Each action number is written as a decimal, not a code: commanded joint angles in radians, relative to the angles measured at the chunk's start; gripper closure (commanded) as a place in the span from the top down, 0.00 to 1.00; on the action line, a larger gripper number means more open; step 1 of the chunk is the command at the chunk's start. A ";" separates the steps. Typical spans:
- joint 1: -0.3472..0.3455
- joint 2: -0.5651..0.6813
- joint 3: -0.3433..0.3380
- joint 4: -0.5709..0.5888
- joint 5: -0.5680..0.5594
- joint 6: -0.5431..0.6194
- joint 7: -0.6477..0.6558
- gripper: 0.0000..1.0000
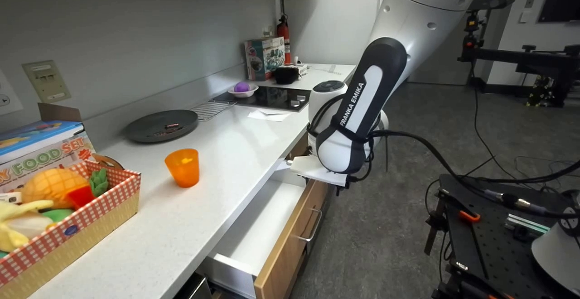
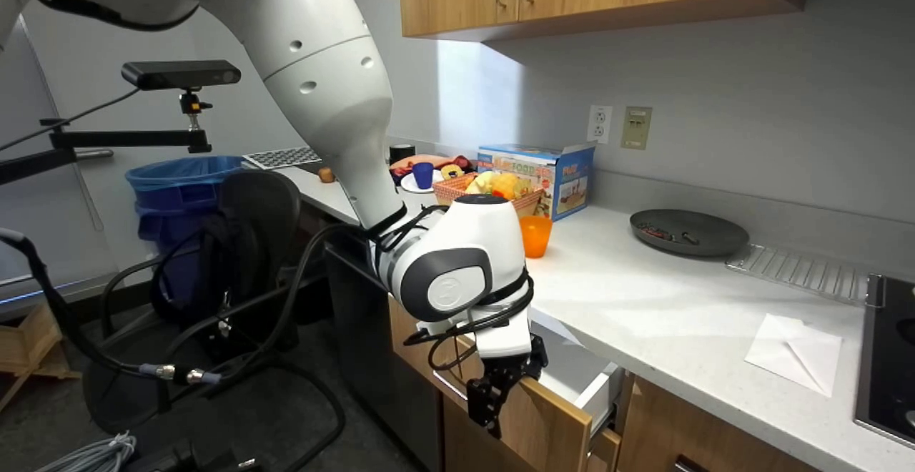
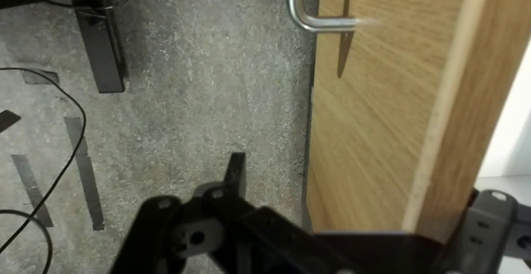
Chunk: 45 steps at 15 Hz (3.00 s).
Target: Open the drawer
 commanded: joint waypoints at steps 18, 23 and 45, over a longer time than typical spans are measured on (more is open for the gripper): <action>-0.101 -0.398 -0.086 -0.252 -0.605 -0.225 0.238 1.00; -0.249 -0.601 0.052 -0.302 -0.573 -0.237 0.176 1.00; -0.470 -0.793 0.307 -0.353 -0.140 -0.251 -0.137 1.00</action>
